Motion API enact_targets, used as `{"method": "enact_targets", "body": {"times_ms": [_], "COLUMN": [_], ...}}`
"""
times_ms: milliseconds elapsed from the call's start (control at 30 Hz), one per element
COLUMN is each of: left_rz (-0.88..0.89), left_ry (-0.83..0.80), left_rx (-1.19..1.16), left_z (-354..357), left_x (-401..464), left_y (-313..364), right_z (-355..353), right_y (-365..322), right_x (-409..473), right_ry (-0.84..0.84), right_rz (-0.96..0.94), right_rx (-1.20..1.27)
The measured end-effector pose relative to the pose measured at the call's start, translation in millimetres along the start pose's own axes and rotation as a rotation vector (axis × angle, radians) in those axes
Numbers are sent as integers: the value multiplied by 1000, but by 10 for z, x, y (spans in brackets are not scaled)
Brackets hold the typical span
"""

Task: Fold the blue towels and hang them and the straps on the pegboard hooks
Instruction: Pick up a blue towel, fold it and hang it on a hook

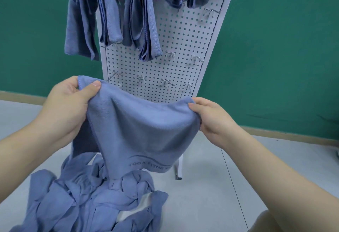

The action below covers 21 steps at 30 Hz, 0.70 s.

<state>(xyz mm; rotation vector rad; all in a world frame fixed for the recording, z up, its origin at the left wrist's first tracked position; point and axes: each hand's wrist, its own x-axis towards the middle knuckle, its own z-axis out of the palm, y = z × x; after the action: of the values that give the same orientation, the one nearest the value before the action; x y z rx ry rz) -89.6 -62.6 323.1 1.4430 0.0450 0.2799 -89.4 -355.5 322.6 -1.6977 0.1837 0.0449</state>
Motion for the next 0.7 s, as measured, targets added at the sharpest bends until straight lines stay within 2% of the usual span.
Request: {"method": "enact_targets", "body": {"times_ms": [133, 267, 367, 467, 700], "left_rz": [10, 24, 47, 66, 78], "left_ry": [60, 39, 21, 9, 45], "left_rx": [4, 50, 81, 93, 130], "left_z": [-97, -162, -197, -238, -318], "left_x": [56, 58, 50, 47, 63], "left_y": [14, 44, 74, 91, 102], "right_z": [32, 72, 76, 61, 68], "right_y": [70, 81, 53, 19, -40], "right_x": [32, 45, 15, -33, -69], "right_ry": [72, 72, 90, 64, -8], "right_rz": [-203, -226, -148, 41, 250], "right_rx": [-605, -786, -714, -566, -68]}}
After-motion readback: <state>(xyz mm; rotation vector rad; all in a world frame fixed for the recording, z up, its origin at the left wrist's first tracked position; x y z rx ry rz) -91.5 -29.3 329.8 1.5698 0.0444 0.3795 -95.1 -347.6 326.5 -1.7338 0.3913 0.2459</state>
